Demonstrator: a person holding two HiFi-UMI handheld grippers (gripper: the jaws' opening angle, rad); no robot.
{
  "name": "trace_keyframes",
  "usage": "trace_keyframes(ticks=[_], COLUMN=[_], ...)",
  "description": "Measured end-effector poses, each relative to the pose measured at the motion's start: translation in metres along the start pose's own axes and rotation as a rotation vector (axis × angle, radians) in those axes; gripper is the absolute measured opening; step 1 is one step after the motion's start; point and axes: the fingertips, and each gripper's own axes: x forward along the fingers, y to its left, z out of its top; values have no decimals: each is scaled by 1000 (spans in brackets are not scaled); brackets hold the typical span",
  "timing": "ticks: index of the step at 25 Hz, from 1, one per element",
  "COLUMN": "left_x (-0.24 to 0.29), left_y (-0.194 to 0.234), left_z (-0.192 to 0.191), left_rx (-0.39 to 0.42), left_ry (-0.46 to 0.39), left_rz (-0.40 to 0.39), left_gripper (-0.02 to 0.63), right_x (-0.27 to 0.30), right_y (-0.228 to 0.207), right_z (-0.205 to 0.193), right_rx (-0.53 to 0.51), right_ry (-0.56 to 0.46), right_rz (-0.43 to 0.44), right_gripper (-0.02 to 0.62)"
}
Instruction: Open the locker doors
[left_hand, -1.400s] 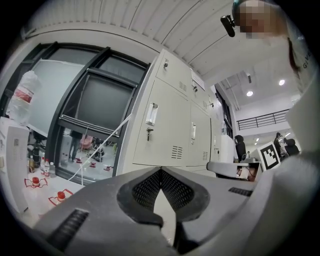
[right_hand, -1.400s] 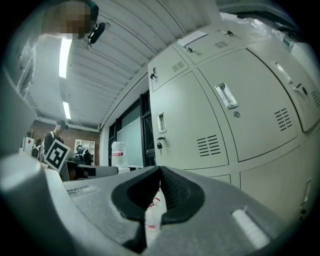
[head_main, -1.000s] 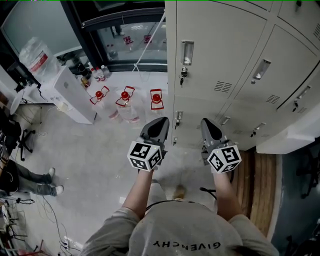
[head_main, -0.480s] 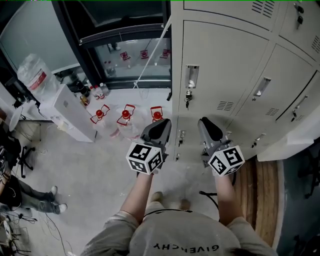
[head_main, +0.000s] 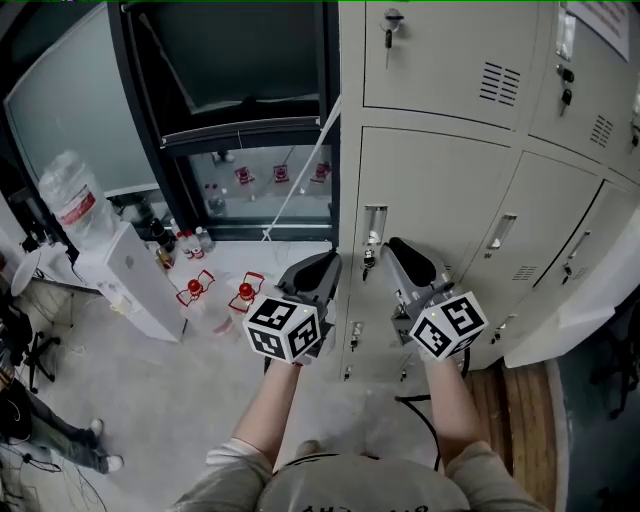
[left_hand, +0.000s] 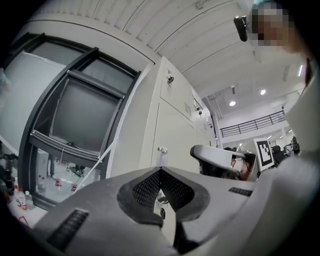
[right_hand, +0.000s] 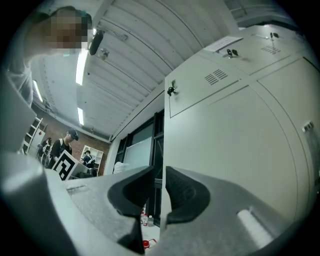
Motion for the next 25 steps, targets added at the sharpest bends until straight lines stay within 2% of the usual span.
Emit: trace_keyframes(ticks=[6,19,25], left_x=[11,33,45], left_y=[6,-3,-2], left_z=[47,140,171], left_rx=[31,146,212], left_ry=[-52,-127,-182], left_rz=[14,-22,-30], left_gripper=[-2,-2,-2], right_x=[24,71,87], right_y=[-4,-18,-26], right_z=[53,186,254], right_rx=[-68,-200,-263], right_ry=[-63,-231,-293], right_rz=[11,-6,-4], right_gripper=[75,83,83])
